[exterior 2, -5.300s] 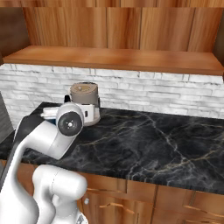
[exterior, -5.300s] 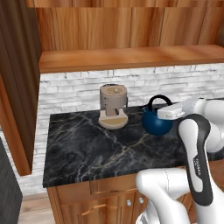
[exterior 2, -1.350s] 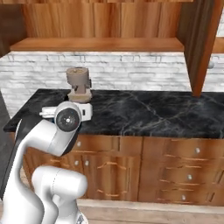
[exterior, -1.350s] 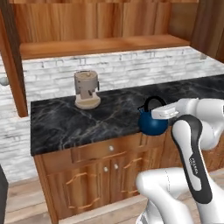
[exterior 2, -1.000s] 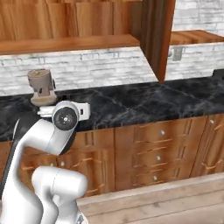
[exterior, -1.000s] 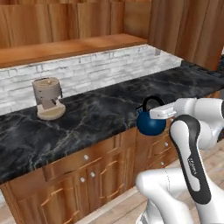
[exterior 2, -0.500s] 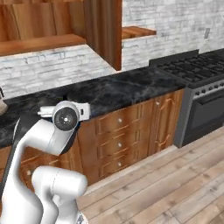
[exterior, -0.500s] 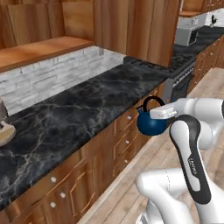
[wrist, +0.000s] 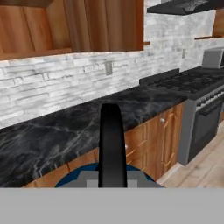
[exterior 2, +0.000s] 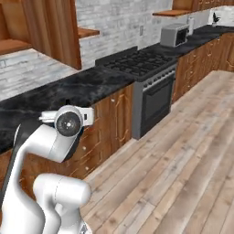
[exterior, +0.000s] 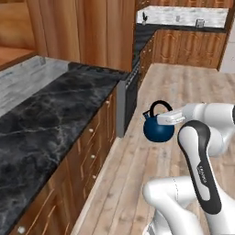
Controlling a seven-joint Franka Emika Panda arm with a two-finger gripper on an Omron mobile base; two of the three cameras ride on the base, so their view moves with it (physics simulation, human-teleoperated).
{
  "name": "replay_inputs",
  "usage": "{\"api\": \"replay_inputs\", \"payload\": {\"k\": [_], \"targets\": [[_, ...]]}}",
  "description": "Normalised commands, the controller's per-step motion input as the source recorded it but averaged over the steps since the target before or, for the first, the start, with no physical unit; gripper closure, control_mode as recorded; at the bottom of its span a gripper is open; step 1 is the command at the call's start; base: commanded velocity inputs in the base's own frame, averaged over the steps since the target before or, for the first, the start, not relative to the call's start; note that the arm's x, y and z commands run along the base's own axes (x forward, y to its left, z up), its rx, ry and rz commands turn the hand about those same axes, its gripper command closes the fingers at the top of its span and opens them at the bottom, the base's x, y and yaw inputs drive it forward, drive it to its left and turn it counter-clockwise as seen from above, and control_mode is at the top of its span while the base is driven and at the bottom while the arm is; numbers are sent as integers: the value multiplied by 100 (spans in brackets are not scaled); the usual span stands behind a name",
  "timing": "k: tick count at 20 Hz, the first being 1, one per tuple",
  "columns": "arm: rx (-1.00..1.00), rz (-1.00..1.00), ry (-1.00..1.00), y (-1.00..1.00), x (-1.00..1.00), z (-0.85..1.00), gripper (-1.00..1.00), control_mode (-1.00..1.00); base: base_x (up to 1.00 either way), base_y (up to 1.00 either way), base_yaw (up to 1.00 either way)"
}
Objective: Open the cabinet, pick the kettle from the cabinet, and place it in the sink.
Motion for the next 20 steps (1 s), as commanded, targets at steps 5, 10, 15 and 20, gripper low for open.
{"api": "replay_inputs", "payload": {"k": [5,10,15,20], "targets": [[0,0,0,0,0,0,100,100,18,5,-74],[0,0,0,0,0,0,100,100,19,5,-76],[0,0,0,0,0,0,100,100,24,7,-71],[0,0,0,0,0,0,100,100,29,11,-66]]}}
